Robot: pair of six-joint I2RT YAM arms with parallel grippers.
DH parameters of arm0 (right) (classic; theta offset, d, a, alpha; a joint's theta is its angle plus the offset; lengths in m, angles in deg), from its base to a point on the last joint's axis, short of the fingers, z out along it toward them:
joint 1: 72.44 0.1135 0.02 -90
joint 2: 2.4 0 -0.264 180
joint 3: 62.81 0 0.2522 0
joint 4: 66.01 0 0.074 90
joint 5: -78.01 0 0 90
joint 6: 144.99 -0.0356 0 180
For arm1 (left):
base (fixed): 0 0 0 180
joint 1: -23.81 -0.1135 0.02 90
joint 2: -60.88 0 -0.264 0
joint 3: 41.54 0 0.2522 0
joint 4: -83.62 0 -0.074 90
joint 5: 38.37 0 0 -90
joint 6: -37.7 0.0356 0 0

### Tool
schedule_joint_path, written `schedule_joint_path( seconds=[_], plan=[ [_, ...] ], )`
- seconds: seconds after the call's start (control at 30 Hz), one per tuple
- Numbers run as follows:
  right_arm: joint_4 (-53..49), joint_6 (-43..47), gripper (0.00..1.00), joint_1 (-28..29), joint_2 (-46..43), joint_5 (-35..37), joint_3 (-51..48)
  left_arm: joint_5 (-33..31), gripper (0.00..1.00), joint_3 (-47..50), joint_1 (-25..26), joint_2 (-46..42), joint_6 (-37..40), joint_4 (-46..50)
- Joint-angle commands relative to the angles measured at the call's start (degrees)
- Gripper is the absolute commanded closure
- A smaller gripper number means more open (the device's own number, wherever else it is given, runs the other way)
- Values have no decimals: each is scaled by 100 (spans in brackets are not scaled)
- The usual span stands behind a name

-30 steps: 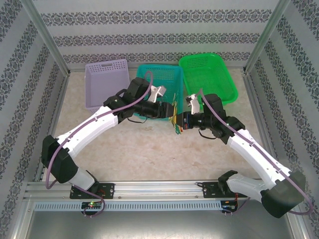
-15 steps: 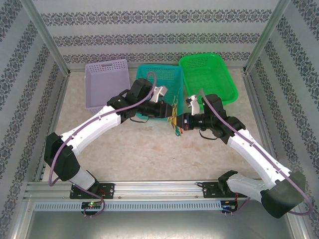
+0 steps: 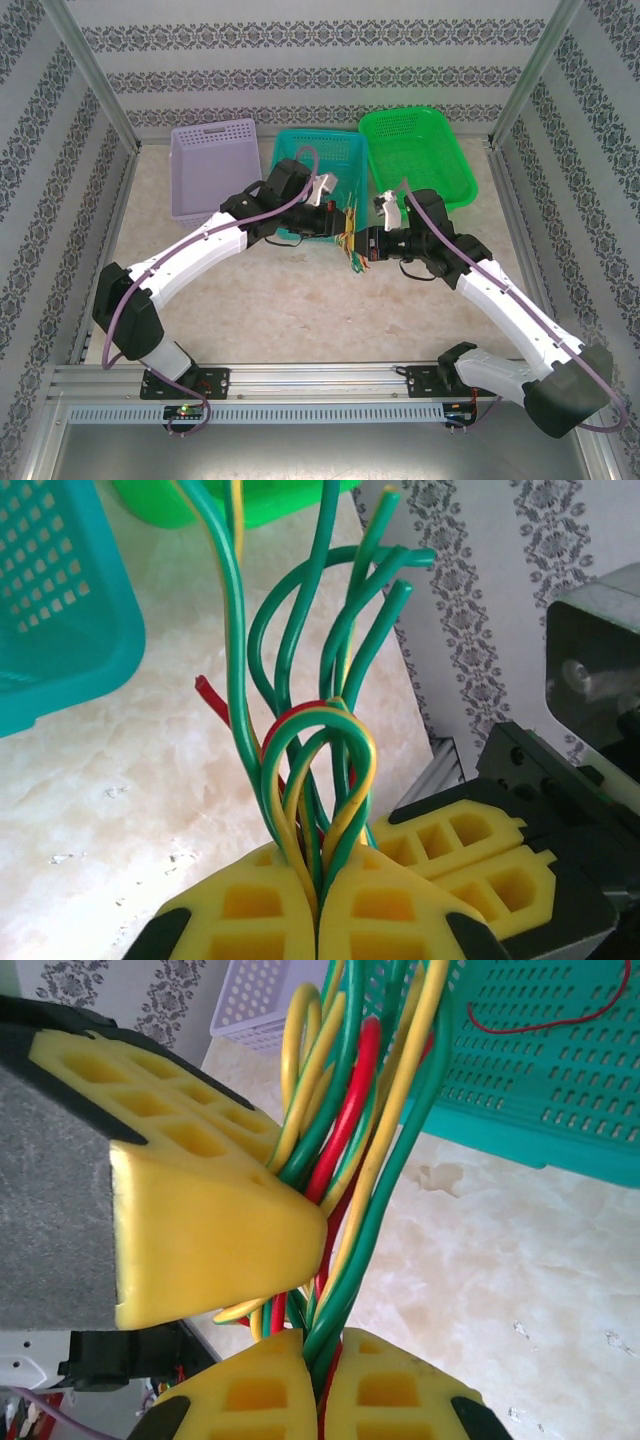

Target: Untangle the cables

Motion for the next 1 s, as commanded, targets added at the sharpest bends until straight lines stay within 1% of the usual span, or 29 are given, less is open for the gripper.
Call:
schedule_joint_path(
  seconds=[0.0,0.07,0.17,0.3,0.4,0.47,0.53,0.7,0.8,0.87,0.93,0.97],
  plan=[
    [327,-304,100,-195,-254,261,-54,-1172,100,436,-90,-492,-170,-68],
    [402,-567,100,-377,-353,467,-146,-1307,100,803,-185,-791,-439,-400],
    [752,-1079,100,-593,-502,633,-316,-1268,100,1267,-335,-1104,-804,-777],
    [1002,-1469,100,-648,-586,895,-400,-1247,100,1854,-486,-1471,-1233,-1216],
    [1010,-1757,100,-681,-692,1271,-486,-1349,100,2236,-594,-1729,-1556,-1460],
    [1024,-2095,100,-709,-842,1653,-631,-1588,100,2469,-655,-1947,-1855,-1533],
    [1148,-2526,100,-735,-1016,2040,-874,-1827,100,2803,-715,-2193,-2296,-1843],
    [1337,-3735,100,-743,-1451,3106,-1476,-2449,100,3551,-787,-2698,-3569,-2426],
    [1352,-4610,100,-737,-1638,3502,-1826,-2788,100,3945,-789,-2938,-4294,-2789],
    [1399,-5066,100,-721,-1695,3628,-2014,-2944,100,4098,-789,-3022,-4598,-3008],
    [1553,-4933,100,-664,-1616,3597,-1979,-2942,100,4095,-791,-2994,-4691,-3119],
    [1420,-4619,100,-627,-1516,3554,-1777,-2883,100,4040,-791,-2931,-4688,-3108]
  ],
)
